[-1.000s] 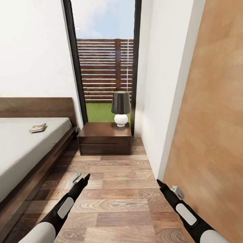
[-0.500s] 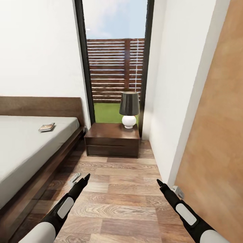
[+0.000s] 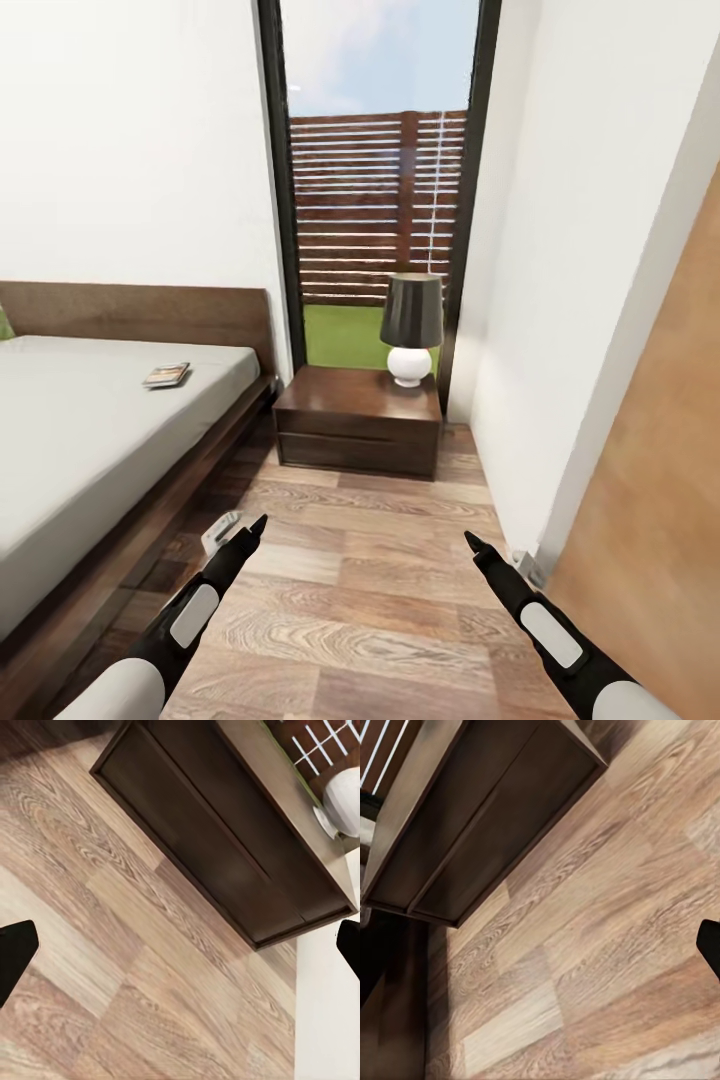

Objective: In the bedroom, move the book from the bed onto either nightstand, and place the two sandals side by side next to the bed.

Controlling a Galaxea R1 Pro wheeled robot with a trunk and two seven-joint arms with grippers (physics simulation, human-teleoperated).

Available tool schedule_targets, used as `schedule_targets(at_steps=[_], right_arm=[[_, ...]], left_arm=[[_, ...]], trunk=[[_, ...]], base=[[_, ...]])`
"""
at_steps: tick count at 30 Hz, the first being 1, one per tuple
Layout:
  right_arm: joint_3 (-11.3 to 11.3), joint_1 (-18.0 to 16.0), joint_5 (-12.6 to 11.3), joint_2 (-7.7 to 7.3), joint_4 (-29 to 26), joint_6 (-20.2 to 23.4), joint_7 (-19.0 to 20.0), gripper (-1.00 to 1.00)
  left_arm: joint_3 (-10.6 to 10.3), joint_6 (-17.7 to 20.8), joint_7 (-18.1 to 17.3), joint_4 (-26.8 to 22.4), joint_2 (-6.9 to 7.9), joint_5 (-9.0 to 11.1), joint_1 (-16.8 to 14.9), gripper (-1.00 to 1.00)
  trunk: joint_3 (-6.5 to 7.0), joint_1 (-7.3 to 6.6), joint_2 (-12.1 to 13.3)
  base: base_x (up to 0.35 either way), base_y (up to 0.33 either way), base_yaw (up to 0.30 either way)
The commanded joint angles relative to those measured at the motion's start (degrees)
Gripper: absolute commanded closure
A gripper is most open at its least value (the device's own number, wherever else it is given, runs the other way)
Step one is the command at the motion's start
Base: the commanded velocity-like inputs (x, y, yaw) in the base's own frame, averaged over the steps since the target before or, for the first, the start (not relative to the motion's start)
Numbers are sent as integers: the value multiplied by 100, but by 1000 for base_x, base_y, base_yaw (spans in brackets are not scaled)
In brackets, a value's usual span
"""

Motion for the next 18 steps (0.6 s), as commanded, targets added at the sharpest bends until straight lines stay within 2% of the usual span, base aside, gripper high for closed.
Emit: schedule_targets(at_steps=[1, 18], right_arm=[[46, -4, -60, -8, 4, -29, 13, -100], [47, -4, -57, 15, 11, -37, 13, -100]], left_arm=[[8, -1, -39, 10, -1, 51, -5, -100], [7, -1, -39, 10, -1, 51, -12, -100]], trunk=[[-5, 0, -2], [-5, 0, -2]], base=[[153, 0, 167], [153, 0, 166]])
